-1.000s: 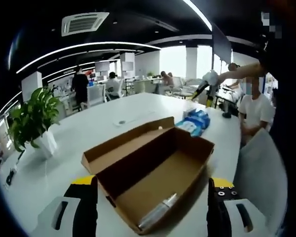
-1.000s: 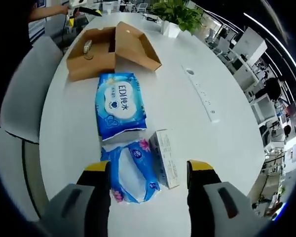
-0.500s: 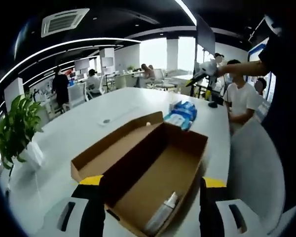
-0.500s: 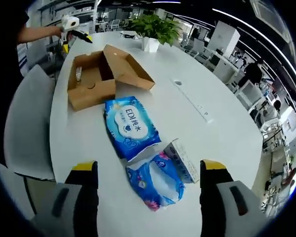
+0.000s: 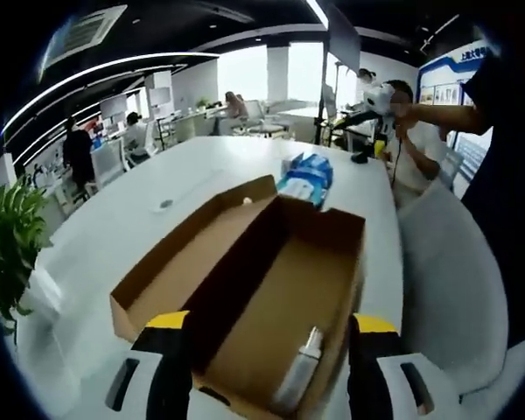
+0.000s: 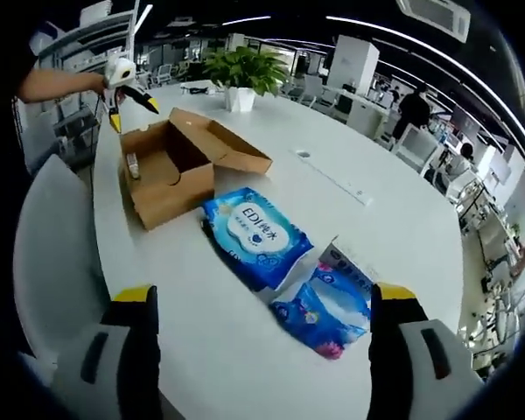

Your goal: Operate the shoe box by opening the lid, removing the specified soft item, and placing it in the target area until the item is outside and the box remains undamaged.

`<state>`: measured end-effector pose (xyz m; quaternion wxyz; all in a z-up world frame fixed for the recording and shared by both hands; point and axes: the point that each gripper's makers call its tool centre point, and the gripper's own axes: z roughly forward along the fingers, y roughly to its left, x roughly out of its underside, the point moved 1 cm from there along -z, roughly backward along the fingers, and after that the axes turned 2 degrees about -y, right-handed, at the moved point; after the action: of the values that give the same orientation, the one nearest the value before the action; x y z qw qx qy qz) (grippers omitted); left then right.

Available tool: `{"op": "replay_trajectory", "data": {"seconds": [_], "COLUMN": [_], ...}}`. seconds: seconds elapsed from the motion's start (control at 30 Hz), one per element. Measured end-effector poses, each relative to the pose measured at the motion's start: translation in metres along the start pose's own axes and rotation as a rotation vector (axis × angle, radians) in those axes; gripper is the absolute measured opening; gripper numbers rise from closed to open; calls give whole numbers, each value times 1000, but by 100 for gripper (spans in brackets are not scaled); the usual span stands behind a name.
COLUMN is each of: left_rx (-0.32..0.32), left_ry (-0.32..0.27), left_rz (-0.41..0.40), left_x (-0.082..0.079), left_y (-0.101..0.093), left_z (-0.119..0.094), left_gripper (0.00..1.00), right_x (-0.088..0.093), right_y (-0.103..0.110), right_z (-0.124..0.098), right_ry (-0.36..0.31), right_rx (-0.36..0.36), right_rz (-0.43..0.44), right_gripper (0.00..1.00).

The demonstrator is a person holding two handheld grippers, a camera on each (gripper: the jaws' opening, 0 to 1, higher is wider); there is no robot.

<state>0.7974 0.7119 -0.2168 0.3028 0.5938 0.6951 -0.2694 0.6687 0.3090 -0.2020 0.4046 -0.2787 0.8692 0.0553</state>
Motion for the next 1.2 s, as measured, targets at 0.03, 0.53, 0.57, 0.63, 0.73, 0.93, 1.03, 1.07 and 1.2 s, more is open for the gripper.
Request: {"op": "replay_trajectory", "data": {"seconds": [0.03, 0.53, 0.57, 0.63, 0.73, 0.93, 1.03, 1.07, 1.2], "left_rx": [6, 170, 185, 202, 221, 299, 337, 348, 392], "left_ry": [12, 223, 248, 281, 313, 398, 446, 459, 509], "left_rz": [8, 83, 103, 126, 148, 214, 237, 238, 256], "left_x": [1, 37, 40, 44, 45, 48, 53, 54, 62], "left_y": [1, 10, 9, 9, 7, -1, -4, -6, -9], "left_z": [2, 21, 23, 26, 33, 46, 50, 51, 56], "left_gripper": [73, 71, 71, 71, 70, 68, 66, 65, 63], "right_x": [0, 13, 14, 15, 14, 12, 10, 10, 13], "right_y": [3, 57, 61, 66, 73, 79, 81, 81, 86], "right_z": [-2, -19, -20, -22, -27, -32, -34, -34, -35], "right_ry": [-9, -63, -61, -64, -81, -82, -92, -92, -83], "right_rx": [11, 50, 52, 56, 70, 102, 112, 114, 108], "right_rz": [16, 137, 142, 152, 177, 194, 203, 205, 208], "right_gripper": [96, 96, 96, 96, 96, 96, 96, 96, 96]}}
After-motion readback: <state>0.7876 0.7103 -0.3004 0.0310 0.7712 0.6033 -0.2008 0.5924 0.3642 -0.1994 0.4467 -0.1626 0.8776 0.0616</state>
